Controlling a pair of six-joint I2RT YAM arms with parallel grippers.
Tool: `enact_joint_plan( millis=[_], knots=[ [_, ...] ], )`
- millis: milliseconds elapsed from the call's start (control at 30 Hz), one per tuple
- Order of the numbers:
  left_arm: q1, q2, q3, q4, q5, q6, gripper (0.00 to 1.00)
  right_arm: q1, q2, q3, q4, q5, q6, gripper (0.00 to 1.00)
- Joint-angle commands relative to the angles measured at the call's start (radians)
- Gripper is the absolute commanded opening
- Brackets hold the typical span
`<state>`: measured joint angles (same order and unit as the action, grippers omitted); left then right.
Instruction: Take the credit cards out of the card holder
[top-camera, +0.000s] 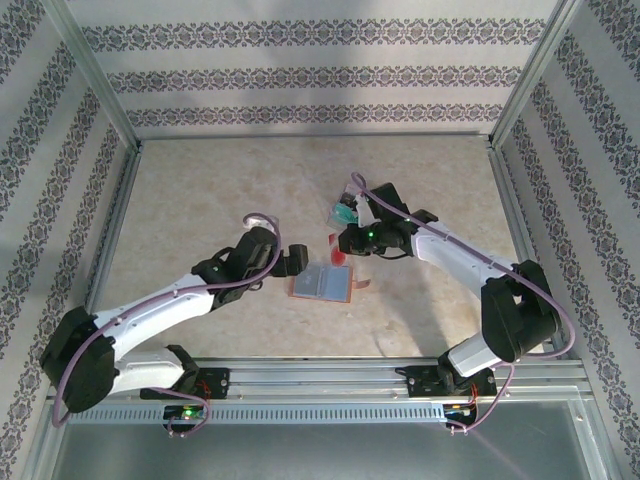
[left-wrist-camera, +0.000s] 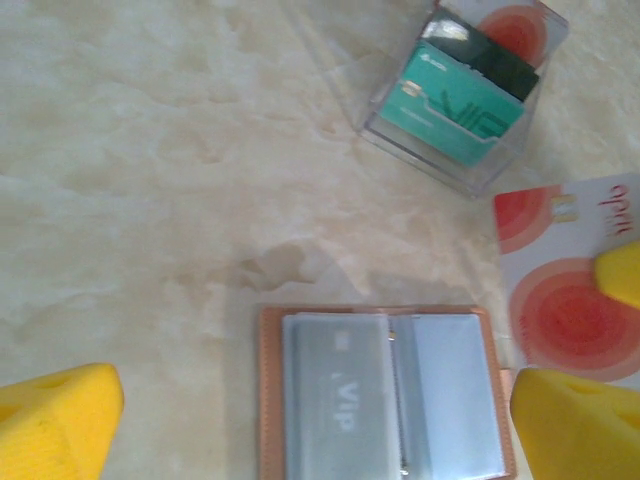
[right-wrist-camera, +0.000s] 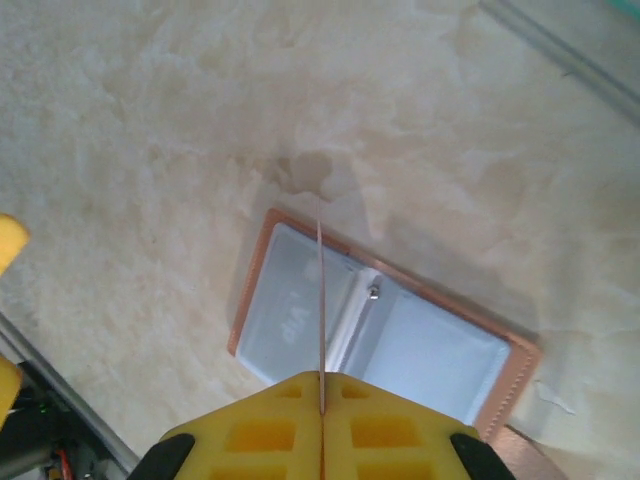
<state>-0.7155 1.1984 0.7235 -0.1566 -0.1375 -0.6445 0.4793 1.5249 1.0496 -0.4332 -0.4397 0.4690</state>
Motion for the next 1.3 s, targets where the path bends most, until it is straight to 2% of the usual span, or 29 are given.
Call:
enact_joint_plan(
  millis=[0, 467, 633, 1267],
  knots=[
    [0.017, -0.046, -0.032, -0.045, -0.066, 0.019, 0.99, -0.017, 0.032, 0.069, -0.124, 0.065, -0.125, 0.07],
    [0.034, -0.089, -0.085, -0.034, -0.077, 0.003, 0.99, -0.059, 0.213, 0.385, -0.303, 0.181, -0.357, 0.06],
    [0.037, -0.075, -0.074, -0.032, -0.076, 0.011, 0.99, -0.079, 0.267, 0.469, -0.335, 0.191, -0.407, 0.06],
    [0.047, -0.029, -0.049, -0.046, -0.033, 0.018, 0.99, -0.142, 0.441, 0.754, -0.458, 0.394, -0.602, 0.04]
  ],
)
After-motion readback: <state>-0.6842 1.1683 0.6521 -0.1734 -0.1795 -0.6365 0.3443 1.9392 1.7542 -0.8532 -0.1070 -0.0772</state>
